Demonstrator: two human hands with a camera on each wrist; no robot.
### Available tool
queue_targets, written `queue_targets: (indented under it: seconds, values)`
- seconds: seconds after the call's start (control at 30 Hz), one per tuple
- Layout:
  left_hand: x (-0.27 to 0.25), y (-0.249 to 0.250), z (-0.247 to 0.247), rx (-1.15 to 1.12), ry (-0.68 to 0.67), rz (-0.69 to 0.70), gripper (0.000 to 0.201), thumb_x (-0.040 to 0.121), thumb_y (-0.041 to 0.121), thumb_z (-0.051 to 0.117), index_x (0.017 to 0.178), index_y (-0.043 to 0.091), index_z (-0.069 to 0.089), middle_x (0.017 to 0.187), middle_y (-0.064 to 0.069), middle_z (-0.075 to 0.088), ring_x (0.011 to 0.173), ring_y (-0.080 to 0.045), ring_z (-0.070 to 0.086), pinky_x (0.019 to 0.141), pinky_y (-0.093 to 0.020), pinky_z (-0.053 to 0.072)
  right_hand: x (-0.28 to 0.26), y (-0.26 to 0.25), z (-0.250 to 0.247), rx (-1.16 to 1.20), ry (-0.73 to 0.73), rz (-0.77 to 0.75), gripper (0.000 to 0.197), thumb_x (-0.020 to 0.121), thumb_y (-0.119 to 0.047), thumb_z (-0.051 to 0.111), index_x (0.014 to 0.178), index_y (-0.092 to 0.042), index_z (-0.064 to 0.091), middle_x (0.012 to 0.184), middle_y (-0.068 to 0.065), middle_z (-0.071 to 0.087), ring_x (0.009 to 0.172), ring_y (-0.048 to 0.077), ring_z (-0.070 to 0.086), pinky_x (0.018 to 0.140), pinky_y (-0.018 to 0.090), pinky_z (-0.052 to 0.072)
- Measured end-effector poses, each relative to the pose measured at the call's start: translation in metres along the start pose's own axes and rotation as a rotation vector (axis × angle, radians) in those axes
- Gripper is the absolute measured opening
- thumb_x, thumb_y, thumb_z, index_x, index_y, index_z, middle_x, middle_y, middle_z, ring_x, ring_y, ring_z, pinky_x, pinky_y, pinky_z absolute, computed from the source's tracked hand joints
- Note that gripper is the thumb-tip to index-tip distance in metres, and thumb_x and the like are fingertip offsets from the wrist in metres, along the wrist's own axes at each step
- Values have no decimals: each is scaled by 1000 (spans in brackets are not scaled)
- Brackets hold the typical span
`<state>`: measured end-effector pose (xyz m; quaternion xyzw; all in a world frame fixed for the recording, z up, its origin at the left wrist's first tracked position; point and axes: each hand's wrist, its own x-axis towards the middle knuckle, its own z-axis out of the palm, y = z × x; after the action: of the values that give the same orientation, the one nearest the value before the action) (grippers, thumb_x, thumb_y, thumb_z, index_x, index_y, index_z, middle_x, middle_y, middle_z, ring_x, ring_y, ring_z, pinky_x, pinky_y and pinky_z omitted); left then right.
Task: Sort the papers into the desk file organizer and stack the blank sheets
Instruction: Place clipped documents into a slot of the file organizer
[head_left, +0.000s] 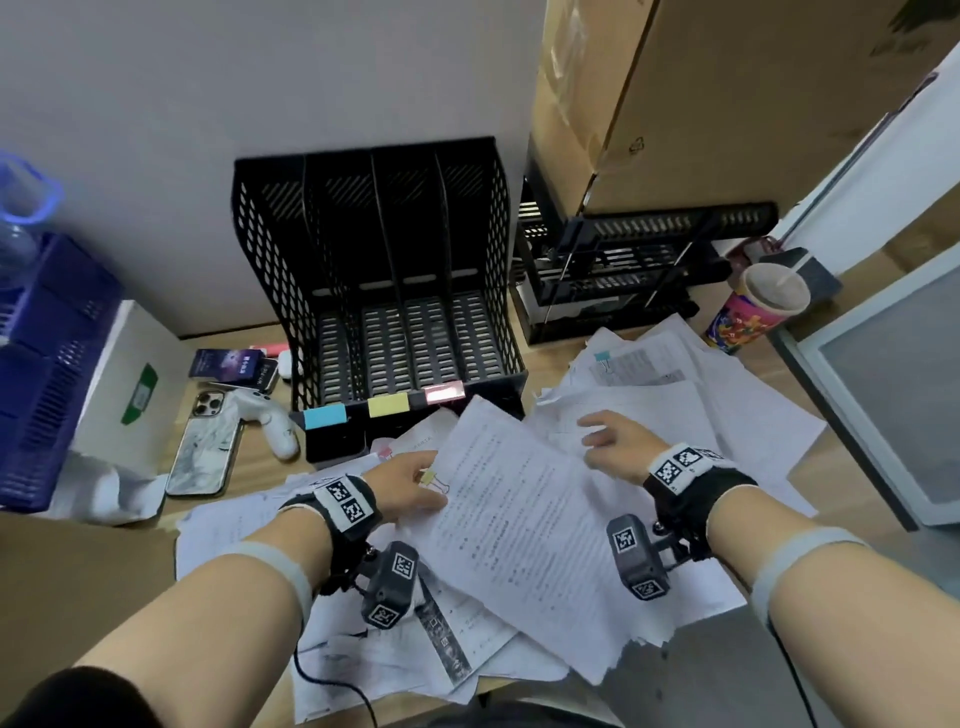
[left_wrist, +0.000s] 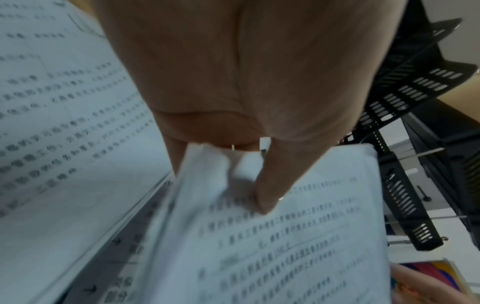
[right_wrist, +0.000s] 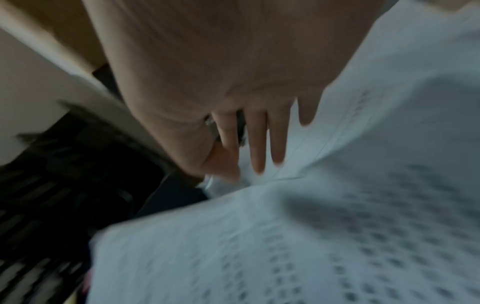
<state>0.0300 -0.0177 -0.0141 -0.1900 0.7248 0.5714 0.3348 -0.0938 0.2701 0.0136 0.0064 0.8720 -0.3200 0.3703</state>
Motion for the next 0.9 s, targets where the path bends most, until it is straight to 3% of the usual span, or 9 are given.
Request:
queue_targets:
  seconds: [0.13, 0.17, 0.23, 0.33, 0.43, 0.6, 0.77, 0.83, 0.9]
  values:
    - [-9, -5, -15, -58, 113, 36, 36, 66, 31, 82, 101, 23, 73, 109, -9, 74, 101, -32, 72, 91, -55, 56, 2, -22, 34, -123, -183, -81, 28, 85, -16, 66, 113, -17, 64, 95, 3, 61, 74, 14, 57, 67, 22, 44]
    - [-12, -7, -20, -140, 180, 31, 36, 68, 28, 85, 101, 19, 74, 110, -12, 73, 101, -34, 72, 90, -56, 57, 2, -25, 40, -106, -180, -72, 12, 87, -15, 62, 97, -12, 67, 84, 5, 59, 64, 16, 53, 60, 24, 41]
    - [-19, -12, -29, -314, 279, 4, 31, 76, 14, 84, 103, 8, 72, 112, -16, 72, 102, -39, 71, 88, -56, 58, 5, -28, 49, -62, -179, -59, 12, 88, -14, 57, 83, -13, 68, 82, 11, 63, 69, 27, 59, 63, 31, 45]
    - [-30, -24, -38, -438, 294, -16, 32, 83, 5, 77, 113, 1, 69, 116, -18, 72, 106, -35, 70, 88, -44, 59, 5, -30, 57, 33, -175, -20, 18, 84, -22, 58, 91, -27, 74, 104, 3, 74, 98, 31, 68, 88, 44, 55]
    - [-39, -35, -41, -499, 258, -50, 31, 88, 2, 71, 119, 0, 66, 114, -15, 74, 109, -33, 70, 92, -40, 58, 7, -34, 63, 151, -181, 0, 24, 85, -19, 58, 89, -36, 74, 106, -2, 75, 103, 26, 68, 95, 51, 52]
    - [-51, -41, -42, -491, 163, -54, 29, 89, 6, 71, 117, 9, 69, 112, -8, 76, 101, -23, 74, 78, -31, 61, -4, -70, 66, 309, -151, -17, 25, 92, -11, 55, 98, -28, 72, 111, 5, 73, 104, 29, 68, 96, 51, 51]
    - [-56, -38, -47, -461, 153, 13, 33, 86, 6, 74, 118, 8, 68, 120, -11, 72, 113, -30, 68, 103, -49, 50, -19, -129, 60, 612, -158, -119, 31, 98, 0, 45, 122, -11, 62, 117, 13, 69, 107, 32, 66, 86, 46, 55]
    - [-58, -33, -55, -467, 216, 62, 33, 86, 9, 75, 118, 10, 68, 119, -11, 73, 112, -31, 69, 102, -52, 50, -23, -155, 57, 613, -94, -195, 30, 98, -1, 46, 124, -8, 60, 122, 13, 66, 107, 30, 64, 93, 48, 53]
    - [-63, -21, -64, -449, 339, 119, 27, 84, 18, 77, 109, 16, 70, 113, -8, 75, 105, -29, 71, 98, -50, 54, -24, -181, 51, 430, 61, -272, 32, 96, -13, 55, 128, -12, 52, 124, 10, 63, 94, 20, 63, 85, 36, 53]
